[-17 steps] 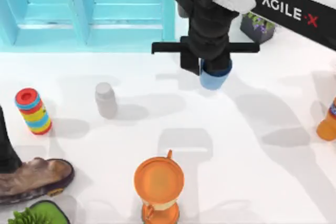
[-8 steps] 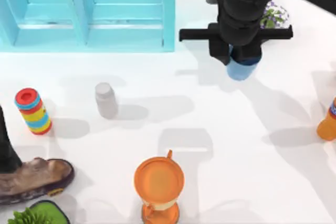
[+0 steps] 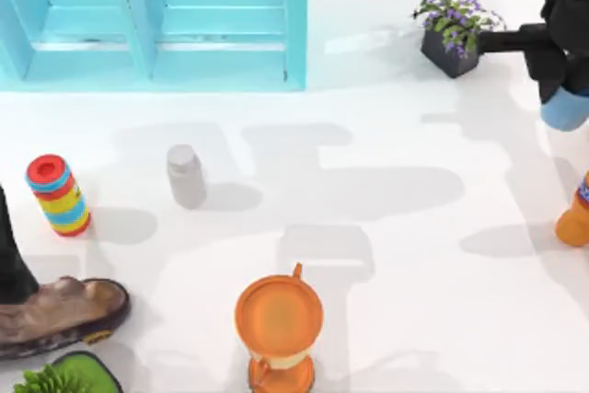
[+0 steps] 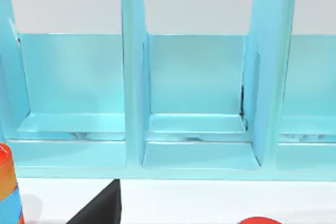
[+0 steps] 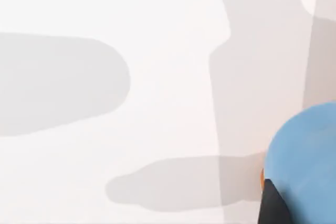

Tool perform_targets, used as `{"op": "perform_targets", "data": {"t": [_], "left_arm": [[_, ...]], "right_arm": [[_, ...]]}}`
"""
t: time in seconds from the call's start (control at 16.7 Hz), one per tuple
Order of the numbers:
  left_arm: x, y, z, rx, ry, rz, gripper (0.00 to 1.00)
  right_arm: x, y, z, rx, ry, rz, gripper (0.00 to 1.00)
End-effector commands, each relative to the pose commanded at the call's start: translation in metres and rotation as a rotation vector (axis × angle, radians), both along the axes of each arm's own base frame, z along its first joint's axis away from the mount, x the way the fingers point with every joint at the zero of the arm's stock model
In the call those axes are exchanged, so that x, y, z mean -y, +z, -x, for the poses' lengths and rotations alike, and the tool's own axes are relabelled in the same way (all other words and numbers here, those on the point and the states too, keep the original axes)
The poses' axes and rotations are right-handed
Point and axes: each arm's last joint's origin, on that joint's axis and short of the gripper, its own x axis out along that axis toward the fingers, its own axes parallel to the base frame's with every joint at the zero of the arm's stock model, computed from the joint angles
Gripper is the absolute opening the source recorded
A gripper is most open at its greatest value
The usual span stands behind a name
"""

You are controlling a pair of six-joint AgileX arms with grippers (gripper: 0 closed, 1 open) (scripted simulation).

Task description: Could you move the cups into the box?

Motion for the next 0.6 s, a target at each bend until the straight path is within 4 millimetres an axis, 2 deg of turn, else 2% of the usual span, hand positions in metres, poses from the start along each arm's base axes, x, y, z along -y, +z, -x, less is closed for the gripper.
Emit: {"op": "perform_targets", "data": {"t": [0.12,0.24,0.3,0.42,0.6], "left_arm": [[0.0,0.0,0.0,0.0,0.0,0.0,1.0],[0.0,0.0,0.0,0.0,0.0,0.0,1.0],[0.0,0.0,0.0,0.0,0.0,0.0,1.0],[0.0,0.0,0.0,0.0,0.0,0.0,1.0],[0.0,0.0,0.0,0.0,0.0,0.0,1.0]], "right_arm": [[0.066,0.0,0.001,-0.038,-0.021,0.013,0.0],[0.127,0.002,0.016,-0.076,-0.033,0.02,0.0],[0.15,0.005,0.027,-0.088,-0.032,0.02,0.0],[0.181,0.014,0.052,-0.094,-0.028,0.017,0.0],[0.199,0.023,0.077,-0.083,-0.02,0.002,0.0]]}}
